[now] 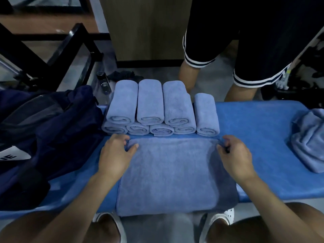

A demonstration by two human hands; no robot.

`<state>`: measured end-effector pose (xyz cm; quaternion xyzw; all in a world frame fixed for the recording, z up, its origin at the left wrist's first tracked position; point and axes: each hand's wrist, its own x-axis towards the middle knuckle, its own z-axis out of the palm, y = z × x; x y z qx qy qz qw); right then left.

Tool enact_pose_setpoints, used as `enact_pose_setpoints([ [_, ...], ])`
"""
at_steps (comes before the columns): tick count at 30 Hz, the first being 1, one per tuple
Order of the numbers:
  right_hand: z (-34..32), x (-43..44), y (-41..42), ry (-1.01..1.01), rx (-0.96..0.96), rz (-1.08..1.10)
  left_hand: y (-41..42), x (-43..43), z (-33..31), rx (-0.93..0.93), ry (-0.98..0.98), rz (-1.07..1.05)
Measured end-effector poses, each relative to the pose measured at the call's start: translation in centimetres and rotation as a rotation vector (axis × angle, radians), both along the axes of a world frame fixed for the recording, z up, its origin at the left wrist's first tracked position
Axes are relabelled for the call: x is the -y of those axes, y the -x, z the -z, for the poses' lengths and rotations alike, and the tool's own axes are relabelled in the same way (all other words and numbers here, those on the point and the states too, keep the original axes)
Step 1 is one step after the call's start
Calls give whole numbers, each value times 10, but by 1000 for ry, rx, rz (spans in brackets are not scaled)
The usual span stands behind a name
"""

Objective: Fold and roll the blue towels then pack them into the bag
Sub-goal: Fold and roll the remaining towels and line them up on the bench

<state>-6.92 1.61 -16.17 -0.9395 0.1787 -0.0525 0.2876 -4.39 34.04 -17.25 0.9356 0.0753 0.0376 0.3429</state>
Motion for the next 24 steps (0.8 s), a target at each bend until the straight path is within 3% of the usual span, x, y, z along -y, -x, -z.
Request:
enact_pose_setpoints([
  [5, -5, -4, 0, 70, 51, 17, -2, 2, -2, 4, 25, 2],
  [10, -13, -4, 6, -88, 125, -1, 8, 3, -12, 51, 44, 45],
  [13, -17, -5, 14, -131, 74, -79, 15, 4, -19, 8, 57, 96],
  [18, -12, 2, 25, 3, 88, -232, 24, -1, -25, -18, 51, 122],
  [24, 2, 11, 21, 44, 107, -211, 21, -7, -15, 32, 23, 163],
])
